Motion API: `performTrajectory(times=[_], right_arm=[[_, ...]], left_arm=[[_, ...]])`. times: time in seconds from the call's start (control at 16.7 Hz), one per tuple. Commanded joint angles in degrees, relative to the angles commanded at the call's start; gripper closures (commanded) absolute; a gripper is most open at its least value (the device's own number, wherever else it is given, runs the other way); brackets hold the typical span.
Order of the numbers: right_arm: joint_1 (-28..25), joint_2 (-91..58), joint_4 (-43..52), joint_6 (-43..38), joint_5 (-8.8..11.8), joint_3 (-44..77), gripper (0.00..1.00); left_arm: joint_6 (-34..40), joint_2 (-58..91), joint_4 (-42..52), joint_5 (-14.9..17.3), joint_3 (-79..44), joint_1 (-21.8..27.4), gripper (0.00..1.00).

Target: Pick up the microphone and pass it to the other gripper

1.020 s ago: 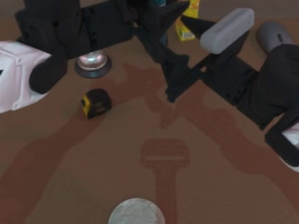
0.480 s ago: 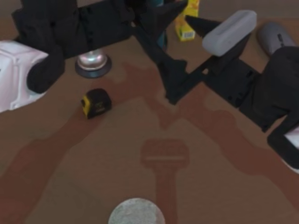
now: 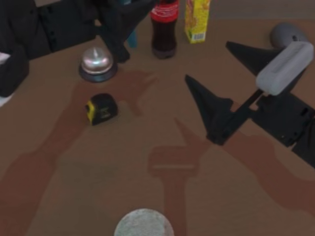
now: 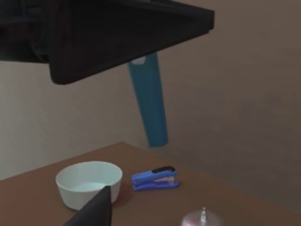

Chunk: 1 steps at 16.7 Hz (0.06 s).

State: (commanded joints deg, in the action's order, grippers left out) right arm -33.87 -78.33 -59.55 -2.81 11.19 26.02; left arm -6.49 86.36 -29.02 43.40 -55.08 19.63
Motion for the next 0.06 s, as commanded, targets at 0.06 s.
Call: performTrajectory(times=[0.06], right_arm=[[0.03,0.21,-0.04,0.0,0.05,-0.2,0.0]], left_arm=[[0.0,-0.07,0.01,0.14,0.07,-0.16,1.0]])
